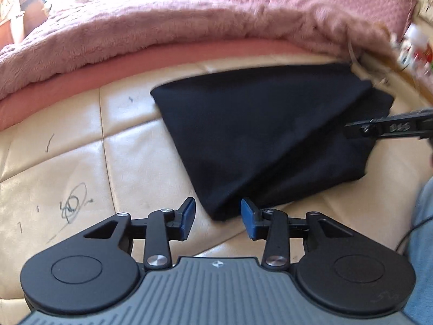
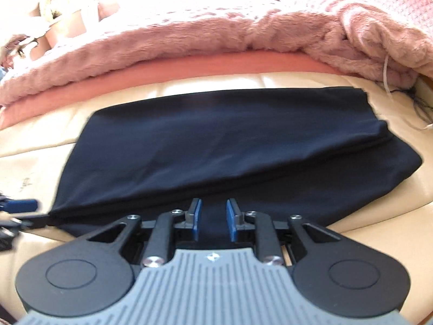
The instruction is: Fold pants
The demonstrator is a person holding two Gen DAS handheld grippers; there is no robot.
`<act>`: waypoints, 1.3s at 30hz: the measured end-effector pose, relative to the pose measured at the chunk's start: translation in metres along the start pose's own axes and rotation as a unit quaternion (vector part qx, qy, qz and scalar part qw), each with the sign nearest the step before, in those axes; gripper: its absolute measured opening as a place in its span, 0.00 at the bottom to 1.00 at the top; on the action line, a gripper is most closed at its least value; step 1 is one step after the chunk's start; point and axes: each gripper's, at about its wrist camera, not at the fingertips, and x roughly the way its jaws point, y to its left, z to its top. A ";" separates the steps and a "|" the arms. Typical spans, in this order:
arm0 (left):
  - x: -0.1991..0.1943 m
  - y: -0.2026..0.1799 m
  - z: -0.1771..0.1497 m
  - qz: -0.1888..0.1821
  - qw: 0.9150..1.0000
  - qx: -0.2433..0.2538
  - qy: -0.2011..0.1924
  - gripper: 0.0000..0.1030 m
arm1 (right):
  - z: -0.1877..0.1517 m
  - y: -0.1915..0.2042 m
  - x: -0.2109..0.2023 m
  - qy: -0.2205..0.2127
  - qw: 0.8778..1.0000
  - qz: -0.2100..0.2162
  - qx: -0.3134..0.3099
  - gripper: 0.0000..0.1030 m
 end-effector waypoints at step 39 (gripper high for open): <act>0.082 0.120 0.032 -0.200 0.888 -0.413 0.003 0.12 | -0.001 0.006 0.003 -0.062 0.998 -0.016 -0.008 0.17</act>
